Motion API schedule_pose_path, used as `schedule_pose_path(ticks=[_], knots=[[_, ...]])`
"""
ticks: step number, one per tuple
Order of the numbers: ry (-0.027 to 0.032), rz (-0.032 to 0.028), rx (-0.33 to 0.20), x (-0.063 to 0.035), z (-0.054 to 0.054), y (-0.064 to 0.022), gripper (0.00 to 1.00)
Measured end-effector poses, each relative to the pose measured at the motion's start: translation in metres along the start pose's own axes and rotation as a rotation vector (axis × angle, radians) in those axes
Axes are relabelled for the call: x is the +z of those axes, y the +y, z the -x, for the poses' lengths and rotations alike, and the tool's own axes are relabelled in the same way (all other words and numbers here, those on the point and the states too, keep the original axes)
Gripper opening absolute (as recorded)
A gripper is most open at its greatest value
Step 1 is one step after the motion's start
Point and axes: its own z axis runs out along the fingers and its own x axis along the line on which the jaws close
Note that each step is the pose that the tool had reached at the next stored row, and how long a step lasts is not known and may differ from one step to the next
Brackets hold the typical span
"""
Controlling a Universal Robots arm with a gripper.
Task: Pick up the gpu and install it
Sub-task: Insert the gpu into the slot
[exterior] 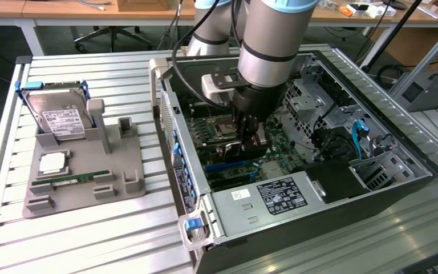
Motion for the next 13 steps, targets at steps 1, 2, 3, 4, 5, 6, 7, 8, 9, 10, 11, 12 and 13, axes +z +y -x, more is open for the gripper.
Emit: schedule_pose_path(ticks=[1, 2, 3, 4, 5, 6, 7, 8, 9, 10, 11, 12, 13], knots=[[0.0002, 0.0000, 0.000, 0.0000, 0.0000, 0.0001, 0.27], [0.0001, 0.0000, 0.000, 0.0002, 0.0000, 0.0002, 0.27], [0.0000, -0.0001, 0.000, 0.0003, 0.0001, 0.0003, 0.27], [0.0000, -0.0001, 0.000, 0.0003, 0.0002, 0.0003, 0.27], [0.0000, -0.0001, 0.000, 0.0003, 0.0003, 0.0003, 0.27], [0.0000, 0.0000, 0.000, 0.0005, 0.0004, 0.0004, 0.27], [-0.0002, -0.0002, 0.000, 0.0016, 0.0005, 0.0004, 0.27], [-0.0001, -0.0001, 0.000, 0.0027, 0.0005, 0.0005, 0.27], [0.0000, 0.0000, 0.000, 0.0036, 0.0005, 0.0006, 0.27], [0.0003, 0.0001, 0.000, 0.0038, 0.0005, 0.0007, 0.27], [0.0004, 0.0001, 0.000, 0.0039, 0.0005, 0.0007, 0.27], [0.0001, -0.0001, 0.000, 0.0043, 0.0005, 0.0007, 0.27], [-0.0003, -0.0002, 0.000, 0.0050, 0.0006, 0.0007, 0.27]])
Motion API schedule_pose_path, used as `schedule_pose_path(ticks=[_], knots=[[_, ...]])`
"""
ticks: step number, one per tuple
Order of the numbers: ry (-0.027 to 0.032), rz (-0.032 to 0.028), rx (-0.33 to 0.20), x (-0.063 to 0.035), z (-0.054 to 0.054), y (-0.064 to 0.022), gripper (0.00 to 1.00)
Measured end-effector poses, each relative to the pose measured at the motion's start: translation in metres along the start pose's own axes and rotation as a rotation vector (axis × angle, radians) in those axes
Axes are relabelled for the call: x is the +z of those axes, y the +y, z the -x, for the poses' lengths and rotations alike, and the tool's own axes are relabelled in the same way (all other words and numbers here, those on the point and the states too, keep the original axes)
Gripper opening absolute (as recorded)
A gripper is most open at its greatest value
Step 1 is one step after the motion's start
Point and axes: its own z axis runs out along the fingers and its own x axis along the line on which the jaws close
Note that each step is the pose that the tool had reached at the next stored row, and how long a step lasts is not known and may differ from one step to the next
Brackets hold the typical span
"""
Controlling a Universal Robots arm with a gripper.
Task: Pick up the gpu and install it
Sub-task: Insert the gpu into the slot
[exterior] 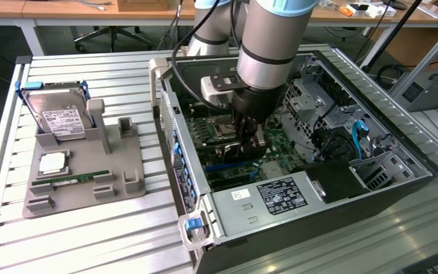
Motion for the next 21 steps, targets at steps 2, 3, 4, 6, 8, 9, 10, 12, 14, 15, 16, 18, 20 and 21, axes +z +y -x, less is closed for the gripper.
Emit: schedule_pose_path(ticks=[2, 3, 4, 6, 8, 9, 10, 12, 14, 15, 16, 18, 20, 21], knots=[[0.0003, 0.0001, 0.000, 0.0016, 0.0000, 0.0001, 0.27], [0.0003, 0.0001, 0.000, 0.0023, 0.0000, 0.0002, 0.27], [0.0003, 0.0001, 0.000, 0.0031, 0.0000, 0.0004, 0.27], [0.0005, 0.0002, 0.000, 0.0036, 0.0000, 0.0005, 0.27], [0.0004, 0.0002, 0.000, 0.0037, 0.0001, 0.0006, 0.27], [0.0003, 0.0001, 0.000, 0.0038, 0.0002, 0.0008, 0.27], [0.0003, 0.0001, 0.000, 0.0040, 0.0002, 0.0010, 0.27], [0.0003, 0.0001, 0.000, 0.0044, 0.0003, 0.0015, 0.27], [0.0004, 0.0002, 0.000, 0.0045, 0.0003, 0.0016, 0.27], [0.0004, 0.0002, 0.000, 0.0045, 0.0003, 0.0016, 0.27], [0.0004, 0.0001, 0.000, 0.0045, 0.0003, 0.0016, 0.27], [0.0003, 0.0001, 0.000, 0.0045, 0.0003, 0.0017, 0.27], [0.0003, 0.0007, 0.000, 0.0046, 0.0003, 0.0016, 0.27], [0.0003, 0.0022, 0.000, 0.0046, 0.0003, 0.0014, 0.27]])
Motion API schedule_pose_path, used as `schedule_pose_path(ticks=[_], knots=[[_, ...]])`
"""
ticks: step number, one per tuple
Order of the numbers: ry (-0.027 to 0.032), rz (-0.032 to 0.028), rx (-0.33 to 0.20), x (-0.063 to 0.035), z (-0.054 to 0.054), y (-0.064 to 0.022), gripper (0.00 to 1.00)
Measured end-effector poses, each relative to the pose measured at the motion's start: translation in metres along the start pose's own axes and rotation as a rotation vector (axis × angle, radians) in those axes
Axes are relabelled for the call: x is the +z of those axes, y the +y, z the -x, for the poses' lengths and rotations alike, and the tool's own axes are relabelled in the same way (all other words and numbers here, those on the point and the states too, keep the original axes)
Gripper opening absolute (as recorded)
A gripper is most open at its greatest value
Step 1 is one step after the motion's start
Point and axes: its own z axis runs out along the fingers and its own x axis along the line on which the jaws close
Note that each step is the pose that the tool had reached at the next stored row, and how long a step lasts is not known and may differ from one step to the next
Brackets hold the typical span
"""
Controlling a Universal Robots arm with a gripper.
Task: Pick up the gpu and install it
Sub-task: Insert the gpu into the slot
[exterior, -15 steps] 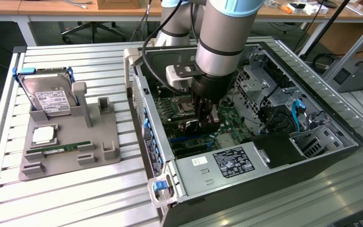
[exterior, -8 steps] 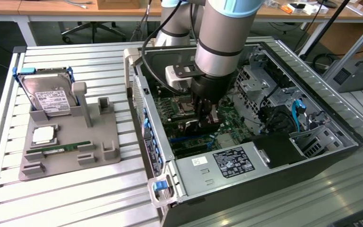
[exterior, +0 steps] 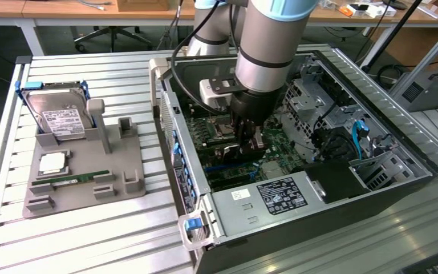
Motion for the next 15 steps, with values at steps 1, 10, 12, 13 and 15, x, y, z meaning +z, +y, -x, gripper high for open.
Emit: schedule_pose_path(ticks=[1, 10, 12, 13, 15], knots=[[0.0000, 0.0012, 0.000, 0.0000, 0.0000, -0.0003, 0.27], [0.0019, 0.0074, 0.000, 0.0002, 0.0001, -0.0017, 0.27], [0.0020, 0.0075, -0.001, 0.0003, 0.0001, -0.0017, 0.27], [0.0019, 0.0074, -0.002, 0.0007, 0.0001, -0.0017, 0.27], [0.0019, 0.0074, -0.002, 0.0007, 0.0001, -0.0017, 0.27]])
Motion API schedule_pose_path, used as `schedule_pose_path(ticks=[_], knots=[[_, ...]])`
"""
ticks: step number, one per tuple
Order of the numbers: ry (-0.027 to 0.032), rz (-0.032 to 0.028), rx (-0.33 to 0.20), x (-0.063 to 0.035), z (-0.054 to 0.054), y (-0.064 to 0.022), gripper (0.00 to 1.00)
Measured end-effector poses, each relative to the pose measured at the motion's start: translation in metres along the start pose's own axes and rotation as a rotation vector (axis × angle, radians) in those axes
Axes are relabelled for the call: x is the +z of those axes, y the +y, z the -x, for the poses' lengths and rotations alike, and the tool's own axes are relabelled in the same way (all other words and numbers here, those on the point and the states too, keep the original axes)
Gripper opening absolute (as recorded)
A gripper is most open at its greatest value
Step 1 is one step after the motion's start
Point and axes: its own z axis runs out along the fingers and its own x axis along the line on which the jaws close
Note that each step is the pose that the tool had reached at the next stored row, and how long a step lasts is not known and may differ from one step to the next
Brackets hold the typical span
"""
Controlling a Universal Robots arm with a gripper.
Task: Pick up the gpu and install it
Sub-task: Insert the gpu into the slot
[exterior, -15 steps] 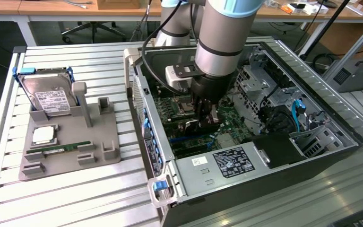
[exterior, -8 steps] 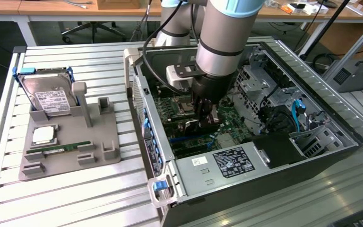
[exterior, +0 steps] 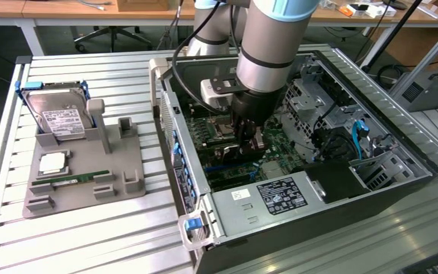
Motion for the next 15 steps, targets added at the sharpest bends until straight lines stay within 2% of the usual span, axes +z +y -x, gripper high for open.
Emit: schedule_pose_path(ticks=[15], knots=[[-0.0013, -0.0003, -0.001, 0.0036, 0.0001, 0.0001, 0.27]])
